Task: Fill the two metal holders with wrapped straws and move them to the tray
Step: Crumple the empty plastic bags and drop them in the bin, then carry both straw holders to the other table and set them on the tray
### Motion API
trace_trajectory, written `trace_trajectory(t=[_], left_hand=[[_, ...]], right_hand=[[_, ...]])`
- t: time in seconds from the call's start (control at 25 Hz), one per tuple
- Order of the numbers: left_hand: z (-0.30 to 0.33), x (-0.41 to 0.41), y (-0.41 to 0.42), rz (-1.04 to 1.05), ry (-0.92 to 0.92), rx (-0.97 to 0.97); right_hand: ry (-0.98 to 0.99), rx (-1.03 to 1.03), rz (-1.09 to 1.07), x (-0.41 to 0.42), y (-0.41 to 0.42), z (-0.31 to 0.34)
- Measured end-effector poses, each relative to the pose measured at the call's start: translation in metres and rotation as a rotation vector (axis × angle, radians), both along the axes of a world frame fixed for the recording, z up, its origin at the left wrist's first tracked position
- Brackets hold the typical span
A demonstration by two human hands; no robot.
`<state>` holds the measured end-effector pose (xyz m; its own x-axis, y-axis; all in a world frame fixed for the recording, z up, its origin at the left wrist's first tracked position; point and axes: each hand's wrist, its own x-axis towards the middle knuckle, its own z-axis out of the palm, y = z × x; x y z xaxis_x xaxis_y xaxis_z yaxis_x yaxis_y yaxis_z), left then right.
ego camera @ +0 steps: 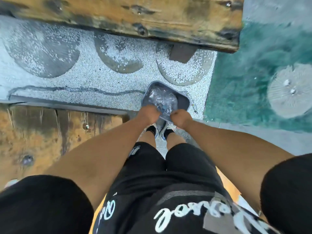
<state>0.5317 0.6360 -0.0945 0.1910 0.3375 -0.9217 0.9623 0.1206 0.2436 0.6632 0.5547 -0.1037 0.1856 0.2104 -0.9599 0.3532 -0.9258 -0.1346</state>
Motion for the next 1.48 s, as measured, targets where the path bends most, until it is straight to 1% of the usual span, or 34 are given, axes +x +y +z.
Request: trace_trajectory(t=[0.08,0.2,0.28,0.44,0.6,0.76,0.88,0.96,1.08,1.16,1.24,1.48], left_hand=[[0.026,-0.021,-0.001,0.103,-0.039,0.012],[0.061,-0.049,-0.007,0.226,-0.138,-0.027],[0.079,-0.061,-0.016,0.285,-0.162,-0.051],[0.104,-0.084,-0.041,0.506,-0.129,-0.086],[0.127,-0.109,-0.076,0.779,-0.045,-0.087],[0.143,-0.137,-0.115,1.036,-0.007,-0.063],[0.154,-0.161,-0.148,1.134,0.001,-0.021],[0.160,-0.178,-0.172,1.221,-0.004,-0.009],[0.166,-0.197,-0.206,1.401,0.027,0.036],[0.168,-0.208,-0.228,1.512,0.016,0.056],[0.168,-0.219,-0.251,1.585,0.003,0.078],[0.161,-0.260,-0.316,1.742,-0.015,0.136]], right_hand=[[-0.040,0.043,0.025,-0.006,-0.003,0.024],[-0.022,0.095,0.075,-0.014,-0.008,0.059],[-0.012,0.110,0.118,-0.019,-0.010,0.078],[0.026,0.123,0.224,-0.030,-0.009,0.105],[0.064,0.193,0.503,-0.044,-0.003,0.129],[0.078,0.224,0.757,-0.058,-0.003,0.144],[0.084,0.252,0.912,-0.072,0.000,0.155],[0.088,0.276,0.995,-0.087,0.002,0.158],[0.114,0.253,1.097,-0.113,0.003,0.164],[0.122,0.241,1.174,-0.135,0.002,0.163],[0.140,0.216,1.275,-0.161,-0.003,0.164],[0.160,0.234,1.434,-0.247,-0.026,0.172]])
